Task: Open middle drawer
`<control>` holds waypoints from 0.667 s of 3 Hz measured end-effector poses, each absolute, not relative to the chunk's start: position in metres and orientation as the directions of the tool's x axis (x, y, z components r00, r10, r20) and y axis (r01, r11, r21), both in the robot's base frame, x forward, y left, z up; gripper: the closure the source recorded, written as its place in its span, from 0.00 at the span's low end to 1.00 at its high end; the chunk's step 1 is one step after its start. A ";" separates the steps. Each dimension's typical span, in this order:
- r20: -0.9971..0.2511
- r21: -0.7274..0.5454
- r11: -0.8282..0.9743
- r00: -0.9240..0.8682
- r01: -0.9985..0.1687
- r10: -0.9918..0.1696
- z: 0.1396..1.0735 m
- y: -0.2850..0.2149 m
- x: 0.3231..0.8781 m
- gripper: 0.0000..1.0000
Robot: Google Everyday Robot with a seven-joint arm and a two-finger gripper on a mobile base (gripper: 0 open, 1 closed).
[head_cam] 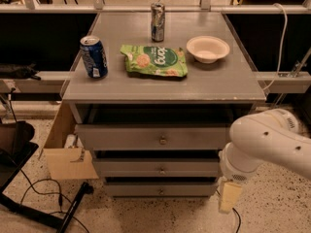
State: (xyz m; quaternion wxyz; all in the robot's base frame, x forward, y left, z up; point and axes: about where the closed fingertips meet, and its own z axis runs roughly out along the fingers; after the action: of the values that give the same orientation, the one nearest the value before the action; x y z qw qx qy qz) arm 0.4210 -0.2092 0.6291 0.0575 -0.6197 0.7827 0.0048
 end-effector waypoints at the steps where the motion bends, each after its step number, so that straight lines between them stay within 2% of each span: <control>1: -0.084 -0.071 0.224 -0.218 -0.972 -0.972 0.628 -0.212 0.422 0.00; 2: -0.086 -0.070 0.225 -0.218 -0.972 -0.972 0.628 -0.212 0.422 0.00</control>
Offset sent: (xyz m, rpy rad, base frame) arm 0.0012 0.0025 -0.0186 -0.0433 0.0088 0.0327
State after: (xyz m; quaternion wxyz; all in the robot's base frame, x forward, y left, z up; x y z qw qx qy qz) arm 0.4218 -0.2118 0.6283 0.0555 -0.6227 0.7805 -0.0008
